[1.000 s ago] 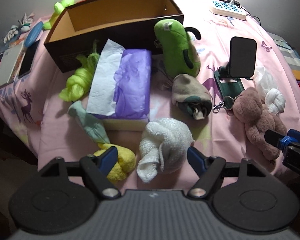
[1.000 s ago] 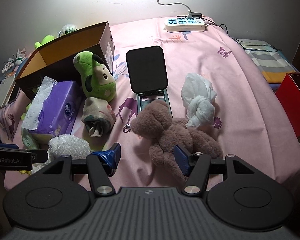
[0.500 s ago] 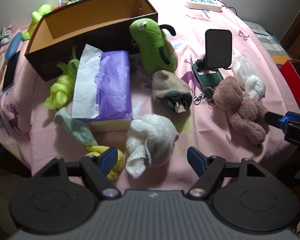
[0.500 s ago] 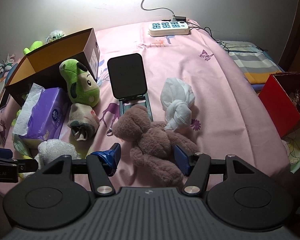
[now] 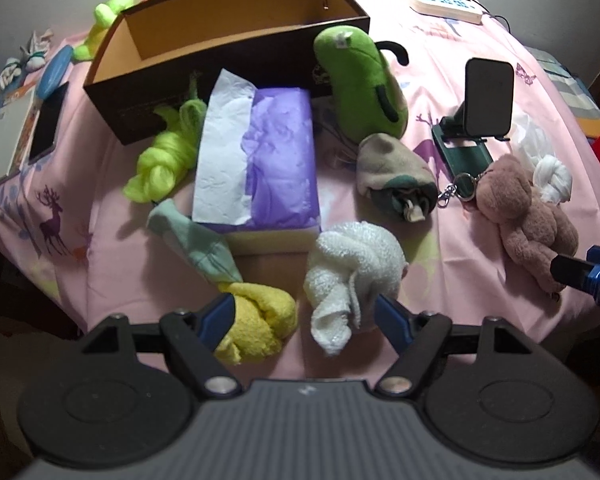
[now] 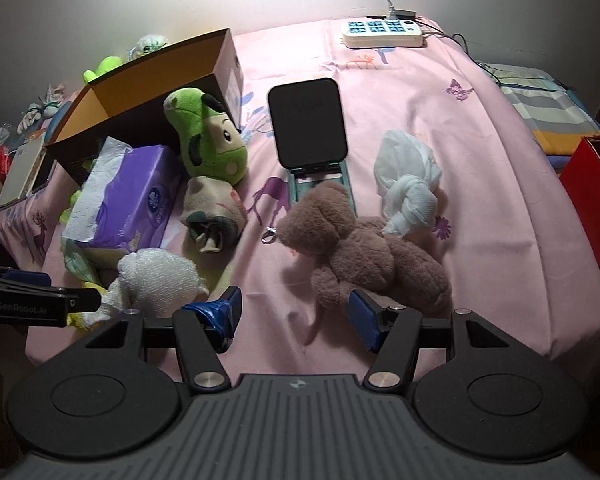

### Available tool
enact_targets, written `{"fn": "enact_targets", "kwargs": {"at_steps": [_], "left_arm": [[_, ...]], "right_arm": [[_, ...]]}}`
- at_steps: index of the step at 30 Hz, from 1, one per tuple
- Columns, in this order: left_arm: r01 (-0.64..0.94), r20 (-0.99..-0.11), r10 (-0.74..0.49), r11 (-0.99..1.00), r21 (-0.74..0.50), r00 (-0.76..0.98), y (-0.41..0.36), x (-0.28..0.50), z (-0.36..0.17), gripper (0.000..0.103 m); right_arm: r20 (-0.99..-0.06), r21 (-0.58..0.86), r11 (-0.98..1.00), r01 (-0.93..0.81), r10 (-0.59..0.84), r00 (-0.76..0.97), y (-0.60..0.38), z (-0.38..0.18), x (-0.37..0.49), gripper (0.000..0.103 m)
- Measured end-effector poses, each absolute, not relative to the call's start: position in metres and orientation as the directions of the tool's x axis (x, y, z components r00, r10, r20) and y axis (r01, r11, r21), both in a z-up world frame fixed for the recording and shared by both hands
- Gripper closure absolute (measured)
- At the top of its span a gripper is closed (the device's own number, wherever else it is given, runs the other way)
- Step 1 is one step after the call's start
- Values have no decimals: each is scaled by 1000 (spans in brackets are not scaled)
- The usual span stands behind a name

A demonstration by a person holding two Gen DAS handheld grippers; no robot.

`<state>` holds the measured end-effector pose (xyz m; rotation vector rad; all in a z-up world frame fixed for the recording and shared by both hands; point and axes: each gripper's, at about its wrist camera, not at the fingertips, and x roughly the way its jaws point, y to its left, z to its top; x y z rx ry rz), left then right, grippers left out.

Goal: Organize soft objects
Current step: 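Move the left gripper down toward the yellow knotted towel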

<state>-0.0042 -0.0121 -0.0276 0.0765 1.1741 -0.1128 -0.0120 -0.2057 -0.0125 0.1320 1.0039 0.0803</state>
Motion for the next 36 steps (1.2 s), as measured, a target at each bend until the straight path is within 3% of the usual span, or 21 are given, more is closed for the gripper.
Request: {"fn": "enact_targets", "kwargs": {"at_steps": [19, 36], "left_arm": [[-50, -893, 63, 998, 45, 446, 18, 2, -17, 26], [-45, -888, 83, 997, 70, 452, -12, 17, -22, 26]], "right_arm": [[-792, 182, 960, -214, 272, 547, -161, -5, 22, 59], [-781, 224, 952, -208, 303, 547, -193, -10, 34, 59]]}}
